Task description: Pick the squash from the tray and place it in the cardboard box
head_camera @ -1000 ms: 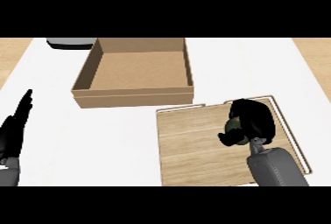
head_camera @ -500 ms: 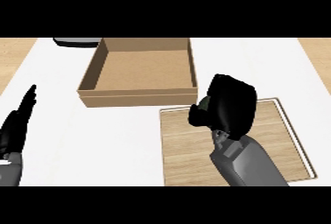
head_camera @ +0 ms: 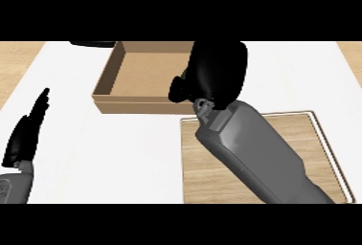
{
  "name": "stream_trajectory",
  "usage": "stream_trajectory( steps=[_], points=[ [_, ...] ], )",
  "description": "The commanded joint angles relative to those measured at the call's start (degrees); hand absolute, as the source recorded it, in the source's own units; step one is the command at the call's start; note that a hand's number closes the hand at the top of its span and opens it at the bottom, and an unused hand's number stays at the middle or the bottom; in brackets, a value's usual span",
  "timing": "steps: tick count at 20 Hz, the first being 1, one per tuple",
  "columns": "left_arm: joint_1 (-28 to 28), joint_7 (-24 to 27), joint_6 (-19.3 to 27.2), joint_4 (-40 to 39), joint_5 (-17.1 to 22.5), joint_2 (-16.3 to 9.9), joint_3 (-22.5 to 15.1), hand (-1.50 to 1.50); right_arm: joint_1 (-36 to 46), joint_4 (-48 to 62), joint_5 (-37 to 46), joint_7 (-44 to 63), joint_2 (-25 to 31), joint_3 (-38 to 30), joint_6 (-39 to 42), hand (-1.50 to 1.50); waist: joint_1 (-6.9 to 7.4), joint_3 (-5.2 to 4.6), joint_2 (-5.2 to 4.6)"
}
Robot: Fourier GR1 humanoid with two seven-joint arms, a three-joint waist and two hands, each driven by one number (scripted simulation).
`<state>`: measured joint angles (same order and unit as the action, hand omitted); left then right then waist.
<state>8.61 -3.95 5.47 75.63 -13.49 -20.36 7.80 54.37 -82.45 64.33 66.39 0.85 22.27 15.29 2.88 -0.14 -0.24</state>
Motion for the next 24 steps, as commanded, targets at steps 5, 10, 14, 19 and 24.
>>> stream_trajectory(
  steps=[5, 10, 14, 19, 24],
  points=[
    [0.1, 1.4, -0.7, -0.3, 0.2, 0.3, -0.2, 0.00, 12.4, 19.1, -2.7, 5.5, -0.8, -8.9, -15.0, 1.50, 1.61, 0.02, -0.75],
    [4.0, -2.1, 0.1, 0.8, -1.8, 0.9, -2.1, 0.00, 18.4, 29.5, -5.6, 3.4, -0.8, -14.4, -21.2, 1.50, 2.29, 0.06, -1.17],
    [3.8, 0.6, 0.6, -1.8, -1.6, 1.4, -1.4, 0.00, 20.3, 38.1, -6.7, -1.3, -0.8, -18.9, -27.8, 1.50, 2.53, -0.02, -1.74],
    [3.6, -0.7, -0.6, 1.2, -1.0, 0.8, -1.5, 0.00, 21.4, 48.6, -6.9, -5.9, -0.8, -22.5, -34.5, 1.50, 3.90, 0.04, -1.91],
    [3.6, 0.3, -1.4, -0.3, -0.8, 0.3, -1.3, 0.00, 24.4, 57.7, -5.8, -8.3, -0.5, -25.6, -35.8, 1.50, 4.01, 0.00, -2.47]
  ],
)
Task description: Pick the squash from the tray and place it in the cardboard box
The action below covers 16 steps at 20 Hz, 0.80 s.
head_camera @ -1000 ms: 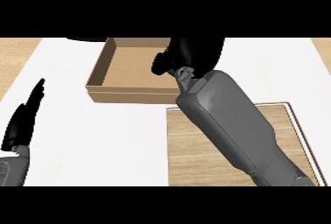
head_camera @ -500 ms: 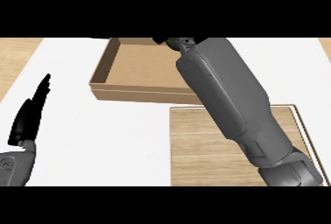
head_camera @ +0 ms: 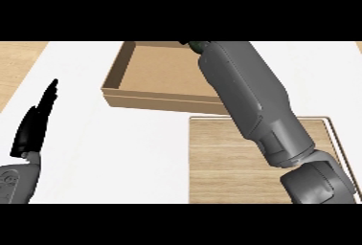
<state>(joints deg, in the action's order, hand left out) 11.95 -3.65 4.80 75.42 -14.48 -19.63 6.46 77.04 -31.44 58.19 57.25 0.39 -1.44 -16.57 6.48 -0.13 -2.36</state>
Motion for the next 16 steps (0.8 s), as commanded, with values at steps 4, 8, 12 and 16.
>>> stream_trajectory(
  steps=[4, 8, 12, 16],
  points=[
    [0.5, 1.0, 0.3, -1.0, -0.5, 0.7, -0.5, 0.00, 1.3, 9.7, -1.4, 3.9, -0.4, -5.2, -9.8, -1.50, 0.54, 0.00, -0.47],
    [1.6, 0.3, -0.2, 0.3, 0.0, 0.8, -0.6, 0.00, 0.1, 11.6, -4.3, 0.2, -0.3, -9.4, -13.6, -1.50, 1.14, 0.11, -0.89],
    [0.2, 1.3, 1.1, -0.8, -1.1, 1.5, -1.0, 0.00, -0.9, 13.1, -4.1, -4.9, 0.0, -9.8, -18.3, -1.50, 0.48, 0.10, -0.64],
    [1.6, 0.4, 0.2, -0.6, -0.7, 0.7, -0.5, 0.00, 1.1, 13.2, -2.1, -7.3, 0.0, -8.9, -23.9, -1.50, 1.10, 0.07, -0.75]
  ],
)
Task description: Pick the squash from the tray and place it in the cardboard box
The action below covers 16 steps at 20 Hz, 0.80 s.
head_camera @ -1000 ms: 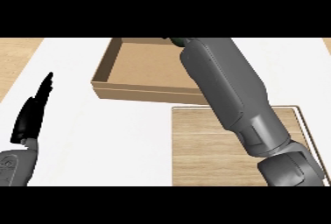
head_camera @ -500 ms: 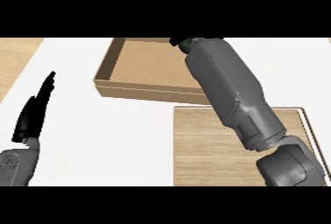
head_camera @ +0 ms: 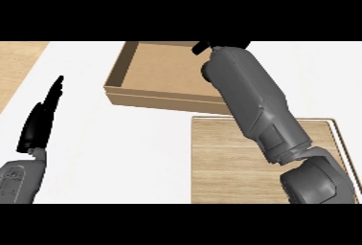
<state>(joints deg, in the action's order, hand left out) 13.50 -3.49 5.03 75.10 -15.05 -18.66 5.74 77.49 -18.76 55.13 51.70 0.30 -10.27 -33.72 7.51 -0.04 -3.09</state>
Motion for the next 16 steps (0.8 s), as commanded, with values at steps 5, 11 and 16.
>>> stream_trajectory(
  steps=[5, 11, 16],
  points=[
    [-0.8, 0.5, -0.8, -1.0, 0.4, -1.0, 0.9, 0.00, 2.9, -0.5, 2.0, -1.6, 0.0, -1.1, -15.9, -1.50, -0.66, -0.08, 0.43],
    [-1.4, -1.3, -0.1, 0.0, 0.7, -1.3, 2.3, 0.00, 0.2, -1.1, -0.9, -7.5, -0.3, -3.2, -24.4, -1.50, -2.91, 0.04, 1.66],
    [-5.6, -0.6, 0.3, 1.4, 0.6, -1.0, 2.8, 0.00, 0.9, -2.1, -1.0, -7.6, -0.2, -4.5, -24.7, -1.50, -5.37, 0.03, 2.60]
  ],
)
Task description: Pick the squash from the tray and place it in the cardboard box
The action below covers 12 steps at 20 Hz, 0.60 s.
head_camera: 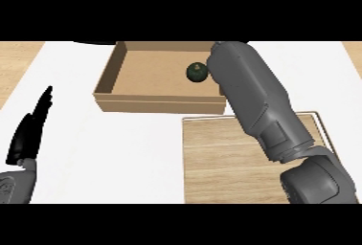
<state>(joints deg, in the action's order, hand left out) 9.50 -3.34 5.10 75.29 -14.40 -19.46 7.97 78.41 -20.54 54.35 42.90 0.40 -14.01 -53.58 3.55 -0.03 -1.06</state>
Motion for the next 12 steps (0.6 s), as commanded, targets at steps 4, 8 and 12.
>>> stream_trajectory(
  steps=[4, 8, 12],
  points=[
    [-3.6, 1.2, 1.1, -0.6, 0.2, -0.3, 2.5, 0.00, -6.0, -6.4, 0.2, 3.9, -0.4, 3.1, -2.6, -1.50, -4.05, 0.00, 1.63],
    [-2.6, 0.8, 0.0, -3.0, 1.7, -1.8, 4.7, 0.00, -8.1, -14.7, 1.8, 10.3, -0.4, 7.4, 3.4, -1.50, -6.12, -0.03, 2.45],
    [-4.8, 1.1, -0.4, -1.1, 1.4, -2.8, 5.0, 0.00, -15.8, -25.6, 1.9, 13.4, -0.4, 12.4, 7.6, -1.50, -6.77, 0.00, 2.91]
  ],
)
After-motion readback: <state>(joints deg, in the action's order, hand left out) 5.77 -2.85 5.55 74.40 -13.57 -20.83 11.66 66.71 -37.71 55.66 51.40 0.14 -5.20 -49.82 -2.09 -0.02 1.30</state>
